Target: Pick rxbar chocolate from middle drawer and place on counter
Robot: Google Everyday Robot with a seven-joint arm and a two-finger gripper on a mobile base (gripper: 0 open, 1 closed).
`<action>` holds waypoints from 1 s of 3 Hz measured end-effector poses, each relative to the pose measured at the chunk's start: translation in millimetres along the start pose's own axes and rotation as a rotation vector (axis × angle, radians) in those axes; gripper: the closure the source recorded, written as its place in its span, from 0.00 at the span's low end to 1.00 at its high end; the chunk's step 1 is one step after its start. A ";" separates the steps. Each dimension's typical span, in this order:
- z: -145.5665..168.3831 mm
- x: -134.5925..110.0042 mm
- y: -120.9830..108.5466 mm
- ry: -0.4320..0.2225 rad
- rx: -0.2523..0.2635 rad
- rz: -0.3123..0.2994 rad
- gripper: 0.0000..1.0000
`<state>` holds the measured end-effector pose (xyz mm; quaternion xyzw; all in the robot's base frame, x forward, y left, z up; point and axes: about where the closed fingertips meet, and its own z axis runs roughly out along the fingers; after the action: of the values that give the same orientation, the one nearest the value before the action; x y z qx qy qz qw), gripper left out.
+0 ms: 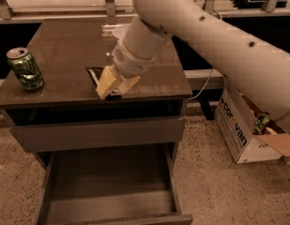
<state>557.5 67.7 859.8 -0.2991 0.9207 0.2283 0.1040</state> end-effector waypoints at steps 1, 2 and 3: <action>20.5 -32.4 -19.5 0.043 0.151 0.097 1.00; 36.0 -52.2 -45.0 0.083 0.299 0.197 0.98; 37.6 -51.5 -42.9 0.079 0.284 0.188 0.74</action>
Offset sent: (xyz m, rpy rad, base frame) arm 0.0996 0.0030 -0.0405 -0.4128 0.0112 -0.3664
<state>626.4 81.0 828.4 -0.2026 0.9710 0.0927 0.0870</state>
